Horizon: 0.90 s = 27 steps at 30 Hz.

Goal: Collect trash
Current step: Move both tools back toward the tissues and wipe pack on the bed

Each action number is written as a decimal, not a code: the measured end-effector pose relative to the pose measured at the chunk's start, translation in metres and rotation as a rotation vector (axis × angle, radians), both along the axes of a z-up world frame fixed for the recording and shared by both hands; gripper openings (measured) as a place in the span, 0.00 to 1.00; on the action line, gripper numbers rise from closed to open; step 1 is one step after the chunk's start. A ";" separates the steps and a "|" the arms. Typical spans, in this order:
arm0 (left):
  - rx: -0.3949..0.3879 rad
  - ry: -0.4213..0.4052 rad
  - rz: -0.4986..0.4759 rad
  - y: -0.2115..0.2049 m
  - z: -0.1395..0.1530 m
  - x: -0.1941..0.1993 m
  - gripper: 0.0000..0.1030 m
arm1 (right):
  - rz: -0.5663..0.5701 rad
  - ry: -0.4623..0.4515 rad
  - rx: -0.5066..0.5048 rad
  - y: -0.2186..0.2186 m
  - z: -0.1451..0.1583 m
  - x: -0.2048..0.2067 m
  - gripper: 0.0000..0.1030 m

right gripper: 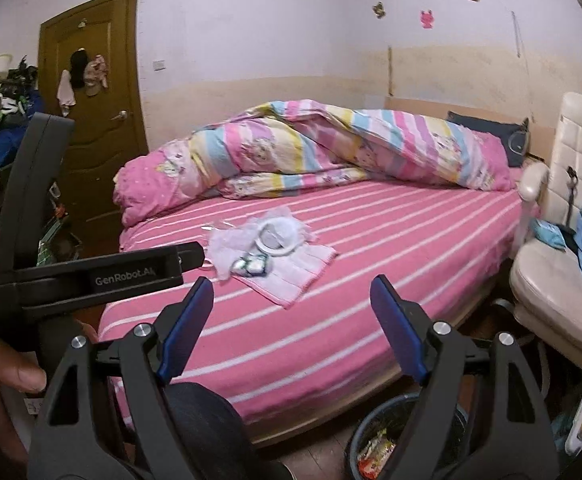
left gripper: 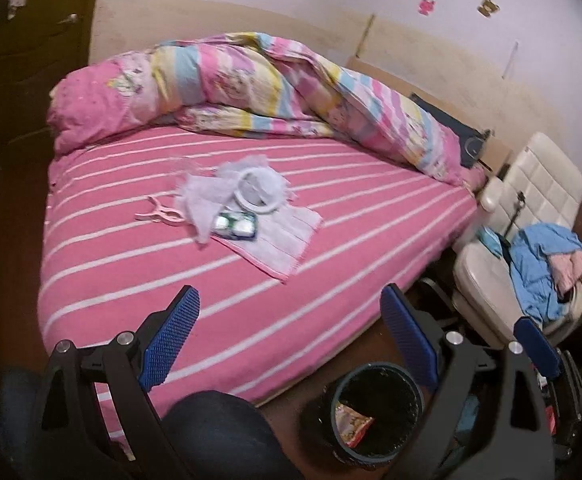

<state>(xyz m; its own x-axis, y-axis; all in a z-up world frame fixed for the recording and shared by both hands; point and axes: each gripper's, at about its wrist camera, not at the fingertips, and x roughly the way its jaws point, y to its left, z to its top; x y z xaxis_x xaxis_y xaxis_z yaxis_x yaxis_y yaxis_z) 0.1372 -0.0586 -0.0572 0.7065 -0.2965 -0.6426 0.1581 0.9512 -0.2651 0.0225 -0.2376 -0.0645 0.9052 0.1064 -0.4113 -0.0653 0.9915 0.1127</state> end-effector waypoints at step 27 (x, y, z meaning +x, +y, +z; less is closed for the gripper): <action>-0.005 0.056 0.128 0.074 -0.032 0.061 0.86 | 0.096 0.045 -0.019 0.058 -0.010 0.086 0.78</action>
<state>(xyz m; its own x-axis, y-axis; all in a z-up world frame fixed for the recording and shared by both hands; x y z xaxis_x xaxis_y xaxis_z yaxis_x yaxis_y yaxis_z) 0.1986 0.0155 -0.0888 0.7018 -0.2100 -0.6808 0.0208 0.9612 -0.2750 0.1081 -0.1800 -0.0746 0.8719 0.1837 -0.4540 -0.1557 0.9829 0.0987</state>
